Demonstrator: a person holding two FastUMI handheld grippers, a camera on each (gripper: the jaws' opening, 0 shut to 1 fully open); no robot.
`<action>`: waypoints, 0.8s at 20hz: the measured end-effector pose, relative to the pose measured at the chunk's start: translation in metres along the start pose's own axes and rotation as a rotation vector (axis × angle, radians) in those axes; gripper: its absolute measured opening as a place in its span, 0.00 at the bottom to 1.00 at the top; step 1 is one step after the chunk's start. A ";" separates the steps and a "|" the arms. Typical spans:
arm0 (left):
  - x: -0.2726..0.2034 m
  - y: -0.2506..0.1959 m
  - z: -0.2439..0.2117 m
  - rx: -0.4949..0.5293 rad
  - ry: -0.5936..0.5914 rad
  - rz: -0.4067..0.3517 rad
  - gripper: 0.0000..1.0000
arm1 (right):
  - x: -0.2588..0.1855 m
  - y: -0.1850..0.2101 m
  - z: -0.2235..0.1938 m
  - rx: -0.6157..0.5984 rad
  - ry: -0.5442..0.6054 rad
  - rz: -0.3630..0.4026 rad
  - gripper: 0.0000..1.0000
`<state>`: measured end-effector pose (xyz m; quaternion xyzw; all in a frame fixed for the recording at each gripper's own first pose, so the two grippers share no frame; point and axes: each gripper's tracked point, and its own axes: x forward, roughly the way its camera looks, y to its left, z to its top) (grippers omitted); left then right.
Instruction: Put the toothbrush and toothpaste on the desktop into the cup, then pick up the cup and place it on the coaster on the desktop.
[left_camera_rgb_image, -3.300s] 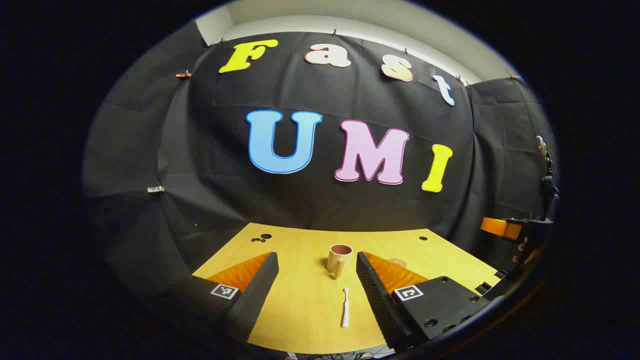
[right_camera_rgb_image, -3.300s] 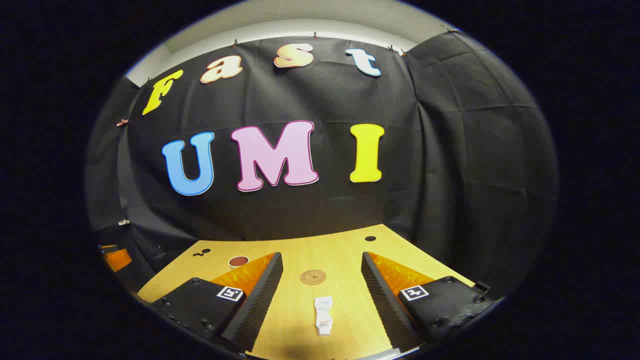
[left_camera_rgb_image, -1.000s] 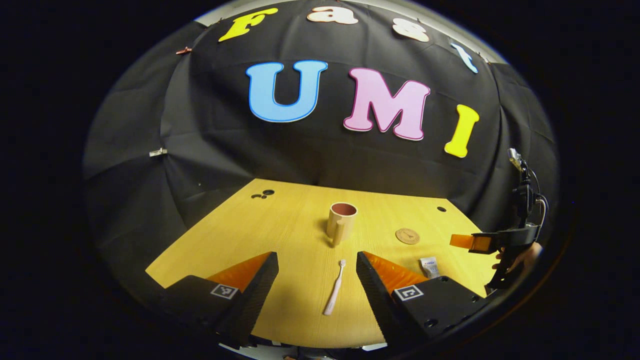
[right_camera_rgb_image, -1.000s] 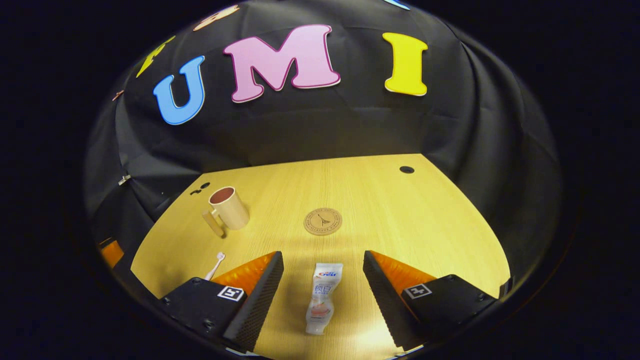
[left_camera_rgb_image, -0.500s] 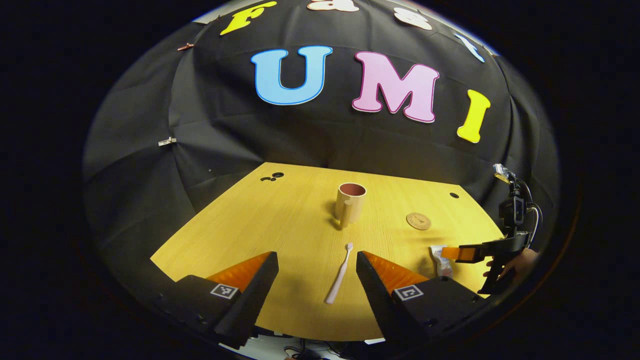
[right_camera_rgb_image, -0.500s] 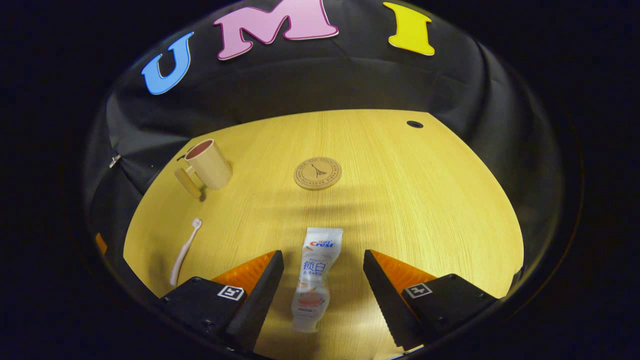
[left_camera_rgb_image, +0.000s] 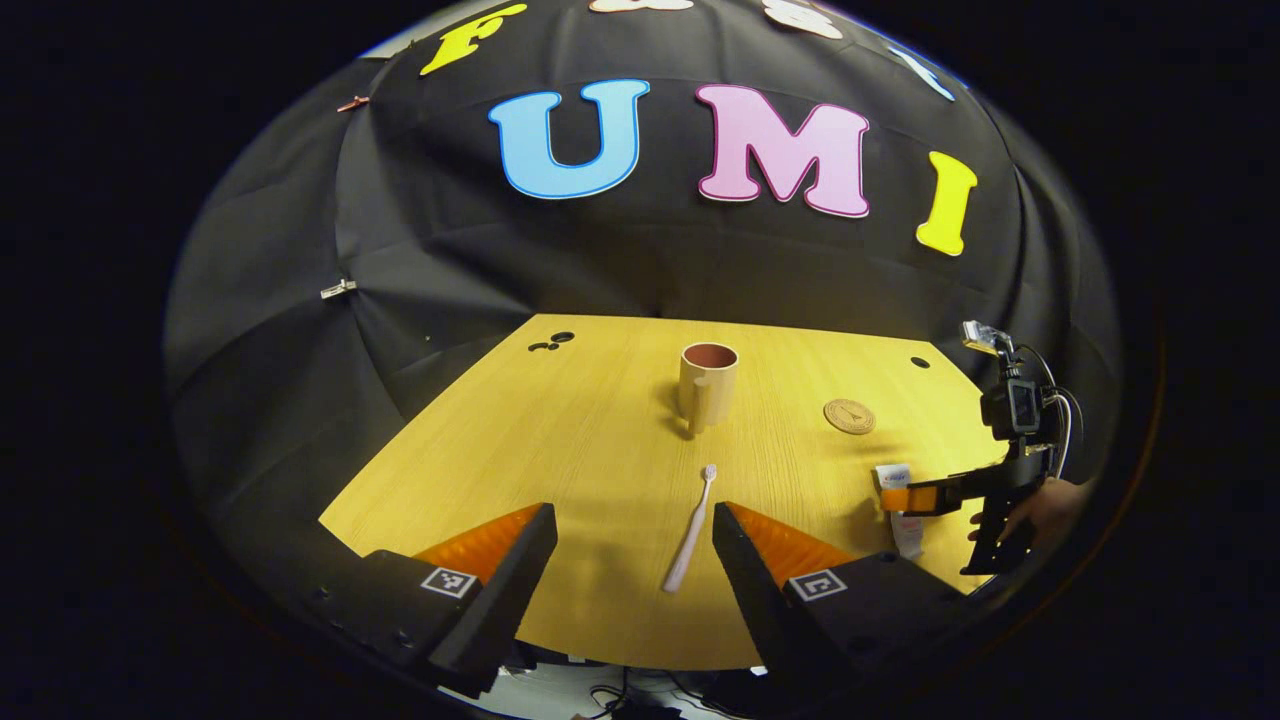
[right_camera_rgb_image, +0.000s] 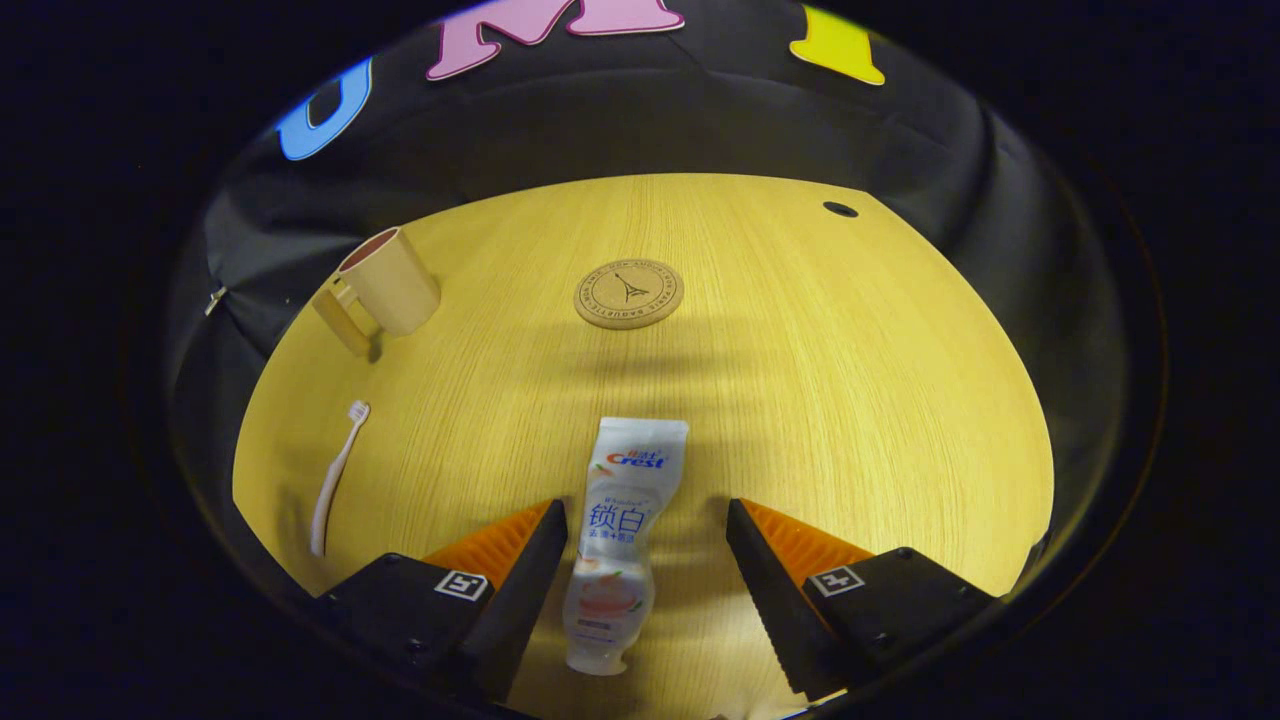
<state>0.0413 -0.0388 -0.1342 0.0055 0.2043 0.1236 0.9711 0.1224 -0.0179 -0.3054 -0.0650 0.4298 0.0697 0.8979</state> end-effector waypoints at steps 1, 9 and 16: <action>0.001 0.000 0.000 0.006 -0.001 0.003 0.97 | 0.000 0.000 0.002 -0.011 -0.016 -0.003 0.99; 0.005 0.002 -0.003 0.027 0.004 0.004 0.95 | 0.003 -0.003 -0.001 -0.043 0.032 -0.041 0.64; 0.006 0.006 -0.009 0.028 0.016 0.006 0.95 | 0.002 -0.002 -0.006 -0.094 0.146 -0.015 0.39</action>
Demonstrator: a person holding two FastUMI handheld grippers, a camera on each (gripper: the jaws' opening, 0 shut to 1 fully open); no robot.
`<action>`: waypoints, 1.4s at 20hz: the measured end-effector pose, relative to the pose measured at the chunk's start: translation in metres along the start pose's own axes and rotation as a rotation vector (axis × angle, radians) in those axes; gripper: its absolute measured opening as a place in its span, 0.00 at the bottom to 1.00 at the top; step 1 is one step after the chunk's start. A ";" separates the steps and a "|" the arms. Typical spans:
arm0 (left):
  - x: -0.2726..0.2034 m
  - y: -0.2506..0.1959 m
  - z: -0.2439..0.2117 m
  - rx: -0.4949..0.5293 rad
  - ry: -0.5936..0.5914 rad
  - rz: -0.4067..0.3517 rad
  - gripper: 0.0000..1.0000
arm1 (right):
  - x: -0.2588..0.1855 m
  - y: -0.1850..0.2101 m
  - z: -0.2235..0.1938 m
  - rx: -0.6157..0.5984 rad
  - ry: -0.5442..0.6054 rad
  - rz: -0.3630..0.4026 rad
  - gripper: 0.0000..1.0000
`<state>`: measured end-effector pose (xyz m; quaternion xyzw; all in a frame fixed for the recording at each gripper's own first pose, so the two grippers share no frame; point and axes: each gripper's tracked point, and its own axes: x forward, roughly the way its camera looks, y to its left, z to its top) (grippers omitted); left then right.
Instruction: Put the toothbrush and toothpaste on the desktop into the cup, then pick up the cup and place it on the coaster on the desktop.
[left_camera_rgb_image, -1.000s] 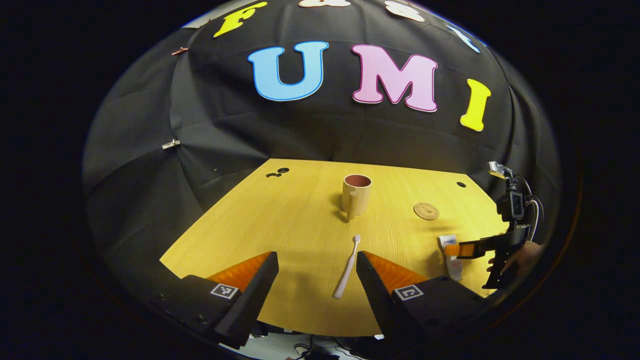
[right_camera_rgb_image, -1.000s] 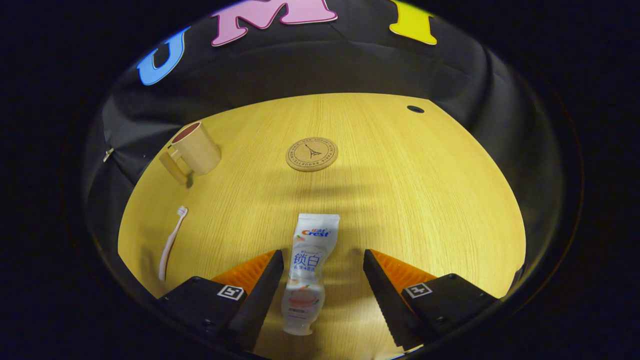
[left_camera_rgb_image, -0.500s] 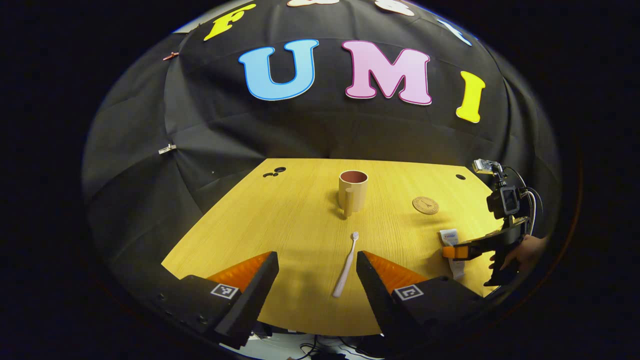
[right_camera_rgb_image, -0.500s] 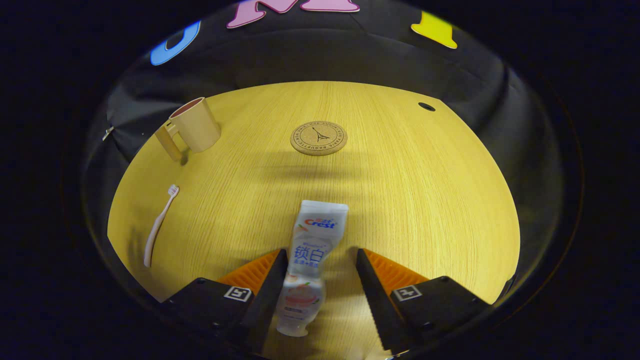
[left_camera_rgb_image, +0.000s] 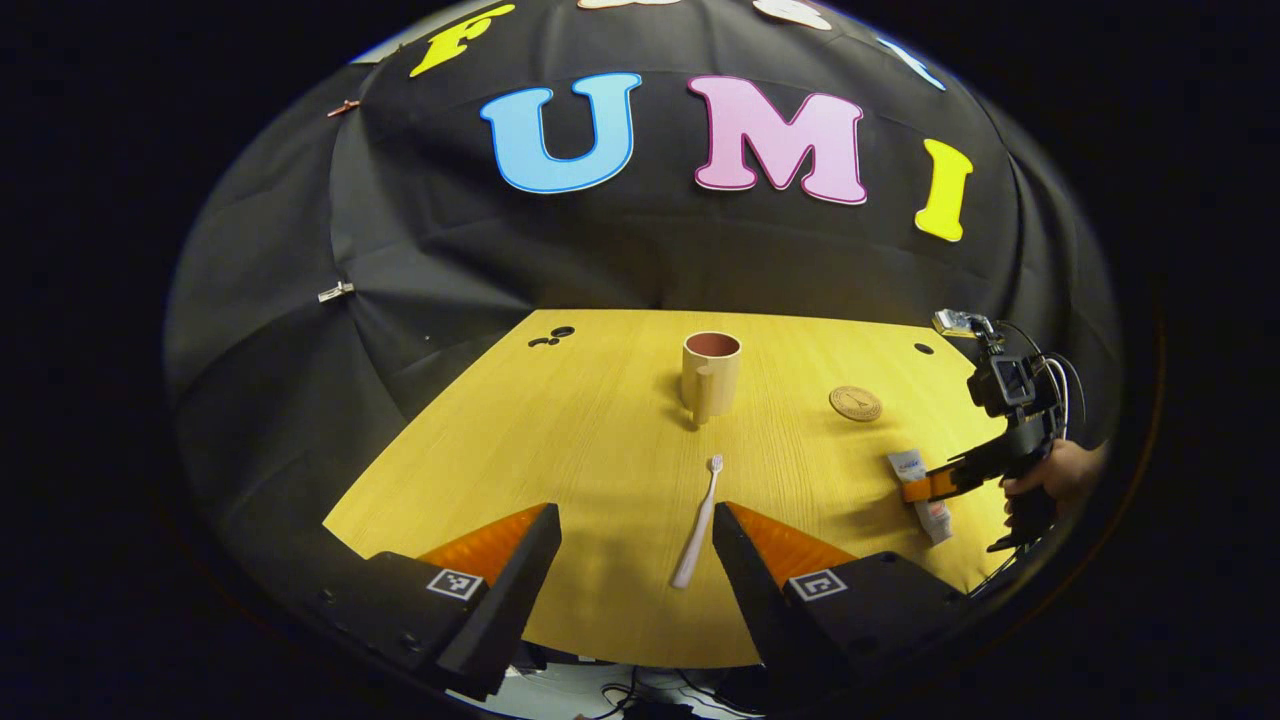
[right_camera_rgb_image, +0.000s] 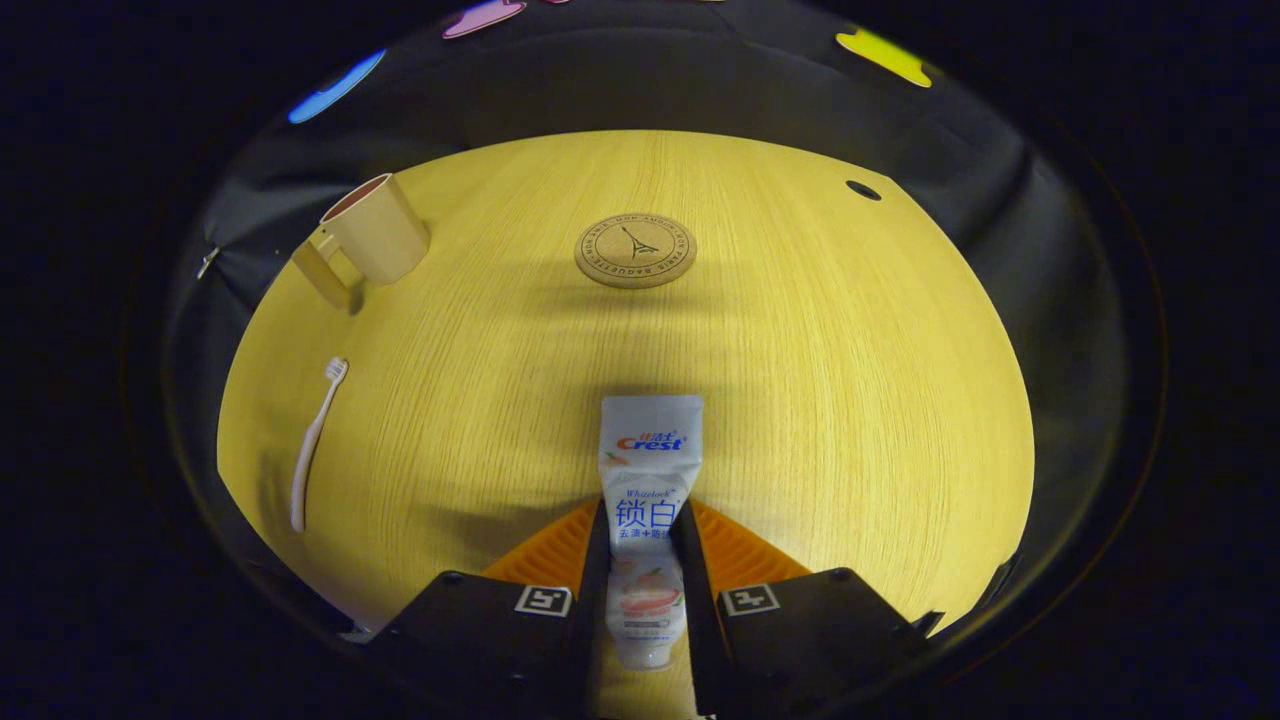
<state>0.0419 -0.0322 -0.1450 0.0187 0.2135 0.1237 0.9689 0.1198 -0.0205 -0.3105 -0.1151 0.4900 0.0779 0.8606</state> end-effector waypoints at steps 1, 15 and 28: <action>0.001 0.000 -0.001 -0.002 0.002 0.002 0.95 | 0.001 0.000 0.001 -0.018 -0.003 0.007 0.37; 0.068 -0.025 -0.029 0.087 0.125 -0.101 0.95 | -0.047 -0.008 0.013 0.017 -0.052 0.077 0.29; 0.129 -0.052 -0.088 0.148 0.387 -0.188 0.96 | -0.085 -0.026 0.003 0.087 -0.099 0.098 0.29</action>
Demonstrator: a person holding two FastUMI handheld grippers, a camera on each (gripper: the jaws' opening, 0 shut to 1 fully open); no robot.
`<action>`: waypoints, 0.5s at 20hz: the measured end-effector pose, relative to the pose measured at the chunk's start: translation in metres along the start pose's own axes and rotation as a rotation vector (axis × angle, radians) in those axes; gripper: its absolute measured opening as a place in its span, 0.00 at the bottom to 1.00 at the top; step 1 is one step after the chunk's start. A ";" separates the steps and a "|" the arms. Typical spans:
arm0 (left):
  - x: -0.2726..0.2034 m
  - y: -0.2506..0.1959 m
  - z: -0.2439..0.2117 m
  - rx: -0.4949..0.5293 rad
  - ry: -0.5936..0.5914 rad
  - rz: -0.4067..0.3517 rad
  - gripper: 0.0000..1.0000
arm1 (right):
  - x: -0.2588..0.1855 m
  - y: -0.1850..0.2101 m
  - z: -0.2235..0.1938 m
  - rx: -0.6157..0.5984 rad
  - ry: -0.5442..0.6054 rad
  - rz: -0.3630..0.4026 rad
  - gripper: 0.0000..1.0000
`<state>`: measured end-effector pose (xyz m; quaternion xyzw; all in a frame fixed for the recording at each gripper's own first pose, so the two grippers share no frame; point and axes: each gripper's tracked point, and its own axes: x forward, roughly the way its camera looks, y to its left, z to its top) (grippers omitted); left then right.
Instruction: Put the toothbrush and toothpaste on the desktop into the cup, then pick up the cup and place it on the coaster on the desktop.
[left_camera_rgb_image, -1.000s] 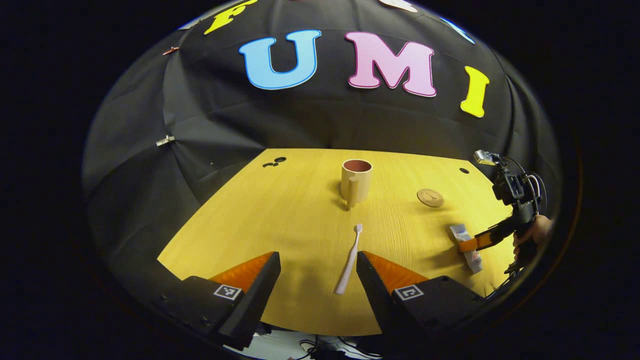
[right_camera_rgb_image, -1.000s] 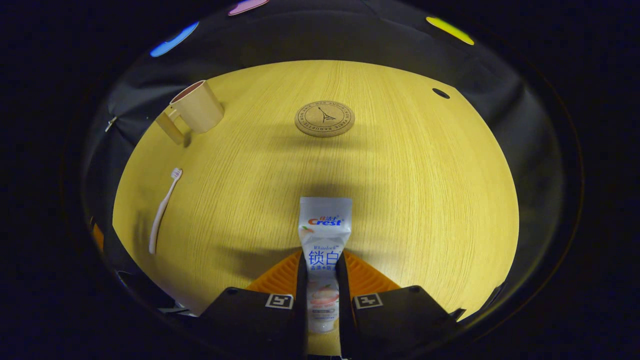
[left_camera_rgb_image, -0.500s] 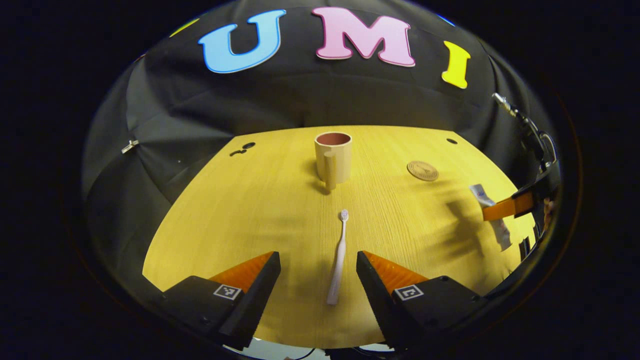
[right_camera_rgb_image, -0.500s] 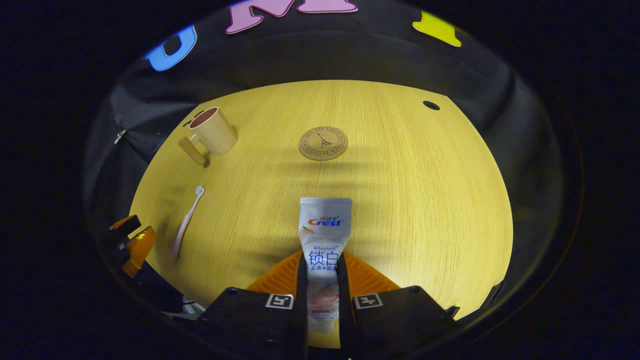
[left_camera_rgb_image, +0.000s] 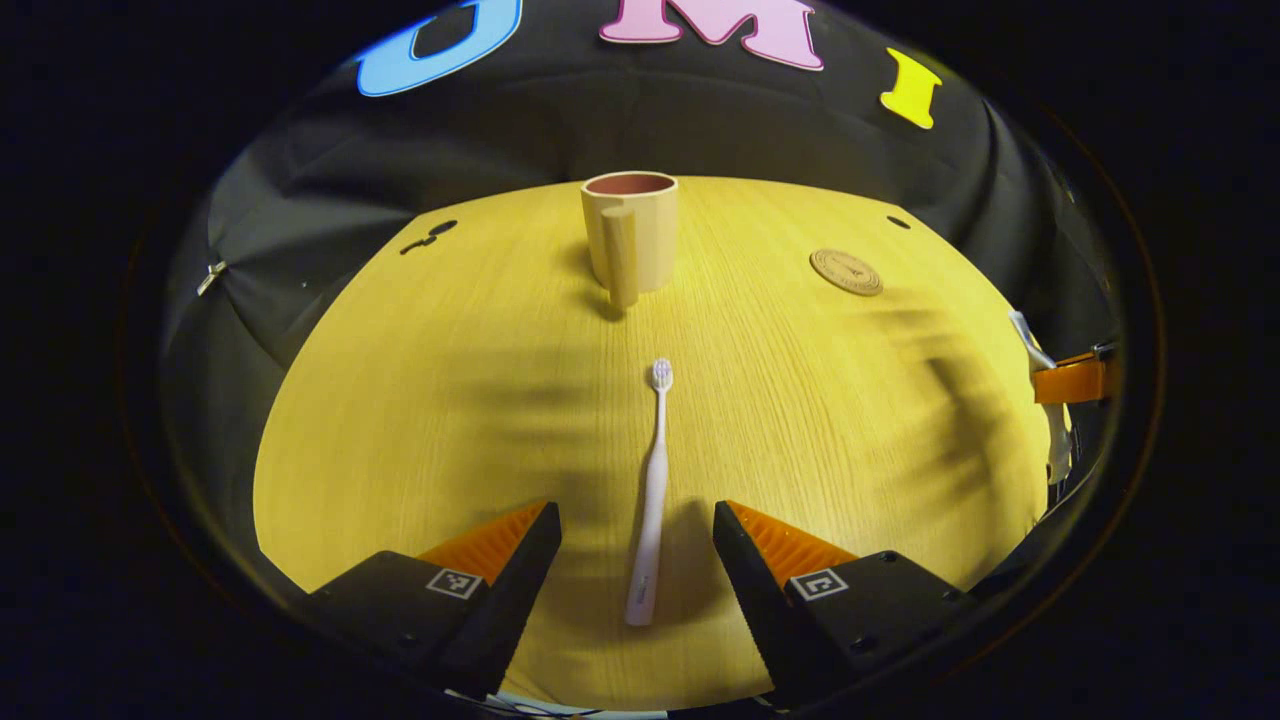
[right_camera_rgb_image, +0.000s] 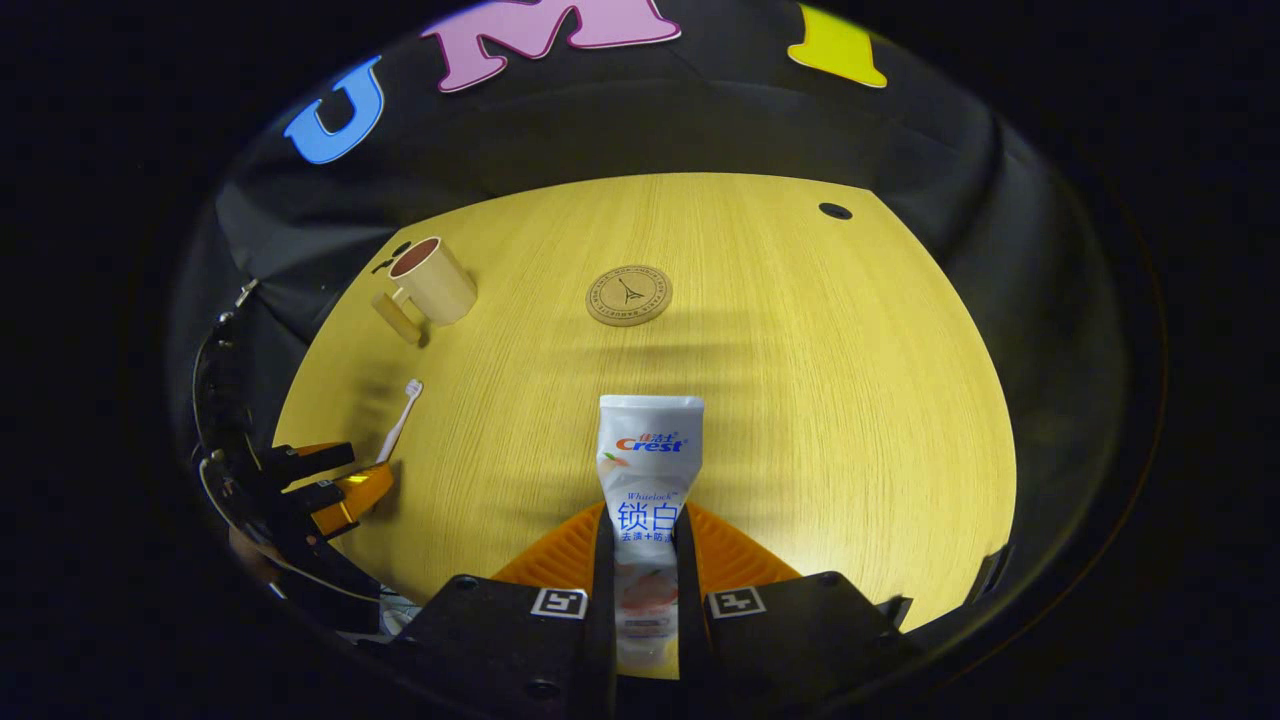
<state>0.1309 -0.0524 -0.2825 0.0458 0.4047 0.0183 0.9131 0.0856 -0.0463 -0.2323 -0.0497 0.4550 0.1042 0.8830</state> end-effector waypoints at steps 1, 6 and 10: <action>0.001 0.001 -0.001 0.003 0.012 0.004 0.96 | 0.000 0.001 -0.001 0.013 0.002 0.005 0.29; 0.010 -0.003 0.002 -0.020 0.052 -0.012 0.92 | -0.001 0.002 -0.002 0.019 -0.001 0.028 0.29; 0.014 -0.006 -0.001 -0.013 0.115 -0.030 0.86 | -0.004 0.005 0.002 0.032 -0.004 0.053 0.29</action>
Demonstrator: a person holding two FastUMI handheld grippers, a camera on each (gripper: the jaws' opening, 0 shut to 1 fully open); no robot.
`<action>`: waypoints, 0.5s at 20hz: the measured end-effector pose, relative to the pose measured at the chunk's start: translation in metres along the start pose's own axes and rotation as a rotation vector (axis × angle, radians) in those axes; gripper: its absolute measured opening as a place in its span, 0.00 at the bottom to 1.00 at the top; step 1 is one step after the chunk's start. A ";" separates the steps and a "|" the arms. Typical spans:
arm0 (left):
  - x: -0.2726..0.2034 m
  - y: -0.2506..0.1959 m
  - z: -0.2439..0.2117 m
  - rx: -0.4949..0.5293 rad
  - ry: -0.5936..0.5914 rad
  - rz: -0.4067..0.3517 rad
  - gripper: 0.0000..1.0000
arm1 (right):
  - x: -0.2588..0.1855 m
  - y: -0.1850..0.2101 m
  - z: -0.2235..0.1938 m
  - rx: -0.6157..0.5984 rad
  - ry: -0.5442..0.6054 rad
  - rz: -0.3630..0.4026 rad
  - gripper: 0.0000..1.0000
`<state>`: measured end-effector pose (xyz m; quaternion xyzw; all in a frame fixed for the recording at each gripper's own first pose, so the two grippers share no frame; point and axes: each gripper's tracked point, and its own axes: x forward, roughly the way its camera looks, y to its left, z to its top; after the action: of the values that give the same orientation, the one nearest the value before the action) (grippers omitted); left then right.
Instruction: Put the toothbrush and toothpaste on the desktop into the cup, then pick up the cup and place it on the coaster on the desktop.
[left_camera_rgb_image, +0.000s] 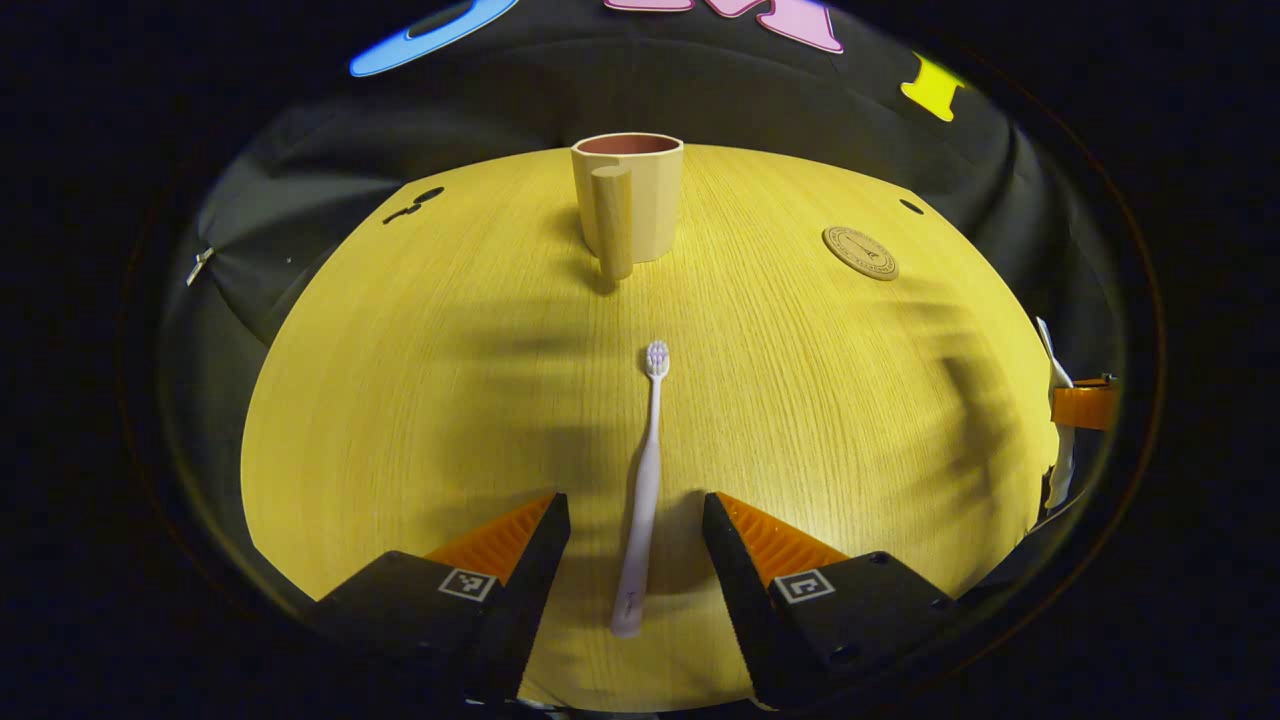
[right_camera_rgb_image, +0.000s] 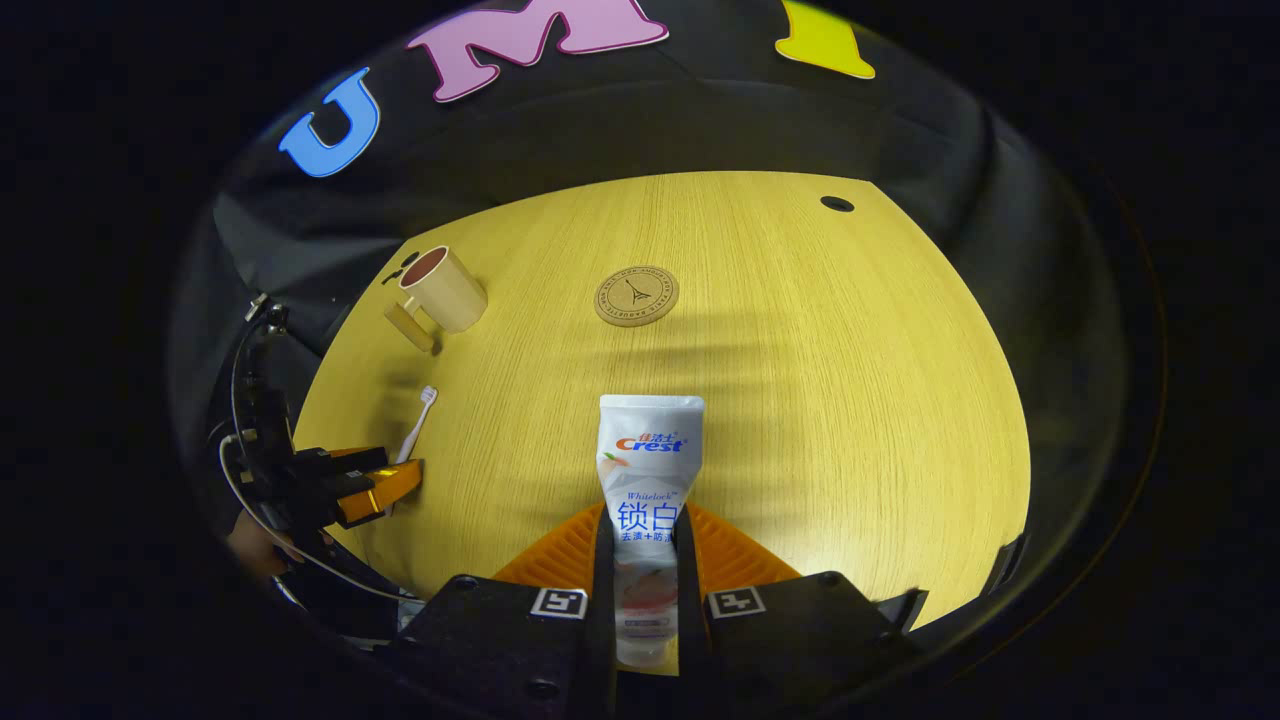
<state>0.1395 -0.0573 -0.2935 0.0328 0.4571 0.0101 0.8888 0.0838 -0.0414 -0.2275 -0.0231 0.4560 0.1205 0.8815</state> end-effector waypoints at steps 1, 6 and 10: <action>-0.001 0.000 -0.001 0.018 0.016 -0.010 0.79 | 0.000 0.002 0.001 0.004 -0.001 0.006 0.29; -0.002 -0.007 -0.003 0.067 0.078 -0.028 0.36 | 0.008 0.013 0.014 -0.001 -0.010 0.030 0.29; -0.003 -0.007 -0.001 0.059 0.094 -0.022 0.12 | 0.010 0.020 0.030 -0.036 -0.029 0.046 0.29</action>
<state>0.1369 -0.0643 -0.2924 0.0535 0.4986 -0.0115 0.8651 0.1083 -0.0151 -0.2171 -0.0269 0.4414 0.1492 0.8844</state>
